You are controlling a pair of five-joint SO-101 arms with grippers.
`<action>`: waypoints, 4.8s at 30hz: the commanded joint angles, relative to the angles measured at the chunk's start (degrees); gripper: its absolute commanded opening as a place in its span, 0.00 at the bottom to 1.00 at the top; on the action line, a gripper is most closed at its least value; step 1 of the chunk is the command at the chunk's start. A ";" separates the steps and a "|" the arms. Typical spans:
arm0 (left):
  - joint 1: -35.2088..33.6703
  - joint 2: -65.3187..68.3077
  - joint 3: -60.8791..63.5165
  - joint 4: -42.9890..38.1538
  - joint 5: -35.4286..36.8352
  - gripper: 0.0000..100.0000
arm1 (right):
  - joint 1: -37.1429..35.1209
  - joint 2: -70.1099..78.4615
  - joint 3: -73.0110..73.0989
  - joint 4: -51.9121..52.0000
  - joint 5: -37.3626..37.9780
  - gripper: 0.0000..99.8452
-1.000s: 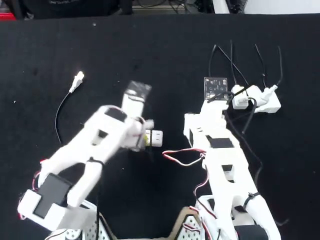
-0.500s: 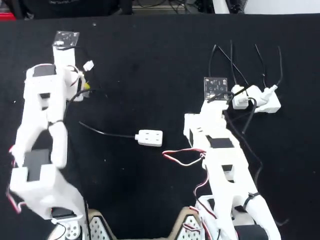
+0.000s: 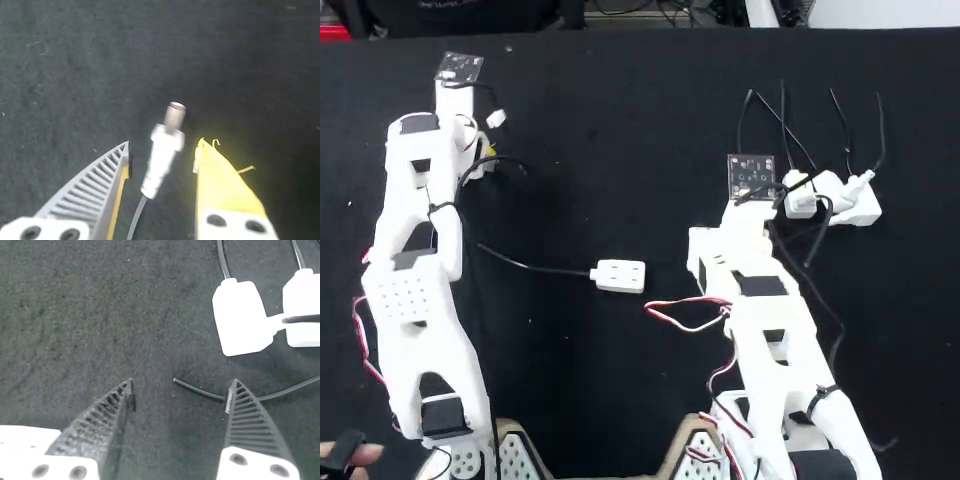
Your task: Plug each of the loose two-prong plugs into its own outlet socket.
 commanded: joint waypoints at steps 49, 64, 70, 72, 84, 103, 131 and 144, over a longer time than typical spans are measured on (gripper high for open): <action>35.03 -33.32 10.42 37.45 20.66 0.03 | 6.24 -17.63 -11.82 28.92 1.32 0.28; 48.92 -37.54 27.82 26.73 24.18 0.22 | 13.89 -49.36 10.95 34.73 12.04 0.28; 35.21 -37.63 21.93 32.70 20.75 0.19 | 13.71 -53.41 14.37 34.20 12.04 0.28; 31.08 -37.63 21.67 34.55 19.87 0.18 | 12.22 -53.58 14.37 33.14 12.04 0.28; 13.05 -52.04 39.78 28.57 20.75 0.18 | -24.62 -46.55 12.79 32.97 2.81 0.28; 8.22 -82.02 83.56 -8.18 29.10 0.18 | -31.47 -45.32 13.58 26.90 -7.74 0.28; 8.13 -83.16 89.63 -14.77 28.75 0.18 | -24.26 -19.47 -5.85 37.54 -19.43 0.43; 8.13 -83.16 89.63 -14.42 28.66 0.18 | -34.81 -0.48 -10.59 30.42 -34.99 0.25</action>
